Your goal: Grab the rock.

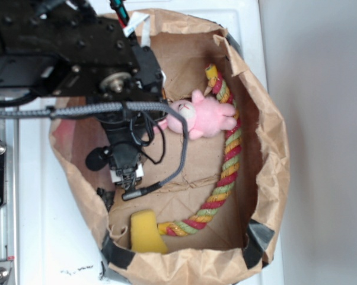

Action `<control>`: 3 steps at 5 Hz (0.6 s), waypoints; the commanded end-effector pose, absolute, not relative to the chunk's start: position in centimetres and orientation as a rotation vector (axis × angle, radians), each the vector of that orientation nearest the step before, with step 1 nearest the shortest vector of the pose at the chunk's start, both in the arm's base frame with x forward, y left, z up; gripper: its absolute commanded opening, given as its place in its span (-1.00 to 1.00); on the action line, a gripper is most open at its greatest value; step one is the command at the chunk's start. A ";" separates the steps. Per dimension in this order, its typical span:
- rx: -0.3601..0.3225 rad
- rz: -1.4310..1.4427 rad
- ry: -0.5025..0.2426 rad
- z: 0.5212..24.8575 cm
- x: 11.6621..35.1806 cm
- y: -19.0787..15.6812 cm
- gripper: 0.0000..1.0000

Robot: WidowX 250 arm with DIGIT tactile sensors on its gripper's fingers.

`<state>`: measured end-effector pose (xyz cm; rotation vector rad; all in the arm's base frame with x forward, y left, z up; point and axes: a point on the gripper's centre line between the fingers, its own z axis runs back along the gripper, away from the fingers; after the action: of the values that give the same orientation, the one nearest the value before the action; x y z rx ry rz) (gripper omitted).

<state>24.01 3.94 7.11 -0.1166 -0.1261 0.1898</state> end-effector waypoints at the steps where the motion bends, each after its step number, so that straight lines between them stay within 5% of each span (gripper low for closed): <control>1: -0.072 0.198 -0.127 4.8 25.4 3.2 1.00; 3: -0.004 0.169 -0.085 2.7 25.6 2.0 1.00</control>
<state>25.19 2.15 2.50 -0.0108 -0.0708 0.1717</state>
